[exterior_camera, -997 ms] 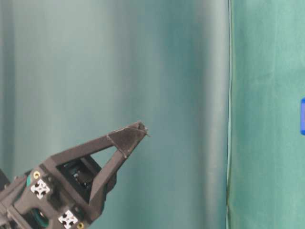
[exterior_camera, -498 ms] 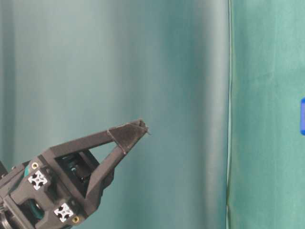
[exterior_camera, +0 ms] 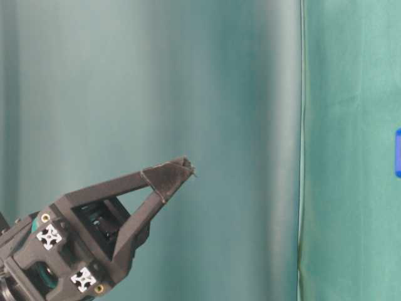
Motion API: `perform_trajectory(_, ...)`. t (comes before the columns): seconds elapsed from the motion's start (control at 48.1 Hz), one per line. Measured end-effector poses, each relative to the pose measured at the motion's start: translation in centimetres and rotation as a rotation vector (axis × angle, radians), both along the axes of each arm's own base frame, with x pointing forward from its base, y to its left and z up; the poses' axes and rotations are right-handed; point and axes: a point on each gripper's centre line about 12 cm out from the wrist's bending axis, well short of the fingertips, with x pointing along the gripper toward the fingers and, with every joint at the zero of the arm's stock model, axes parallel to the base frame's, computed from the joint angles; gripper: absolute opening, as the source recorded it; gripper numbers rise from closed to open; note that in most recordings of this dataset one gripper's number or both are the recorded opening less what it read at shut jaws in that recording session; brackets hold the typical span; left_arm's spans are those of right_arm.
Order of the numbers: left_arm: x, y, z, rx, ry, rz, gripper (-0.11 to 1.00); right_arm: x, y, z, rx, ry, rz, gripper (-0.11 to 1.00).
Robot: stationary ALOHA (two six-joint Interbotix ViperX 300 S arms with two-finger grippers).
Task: Handover the blue block to the right arm after grasping it with the left arm, then place it in the designated position.
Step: 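Move the open left gripper toward the blue cube, then close the left gripper on the blue cube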
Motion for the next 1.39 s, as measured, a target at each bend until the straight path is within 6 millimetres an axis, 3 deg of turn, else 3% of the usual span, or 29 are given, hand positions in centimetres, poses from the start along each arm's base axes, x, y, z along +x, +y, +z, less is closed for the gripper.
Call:
perform_trajectory(1.101,0.1,0.0,-0.1,-0.002,0.0,0.002,1.0,0.0,0.0,-0.1,-0.001,0.011,0.0,0.93)
perform_trajectory(1.391,1.0,0.0,-3.5,-0.002,0.023,0.002,1.0,0.1,0.0,-0.2,0.0,0.014,0.001,0.93)
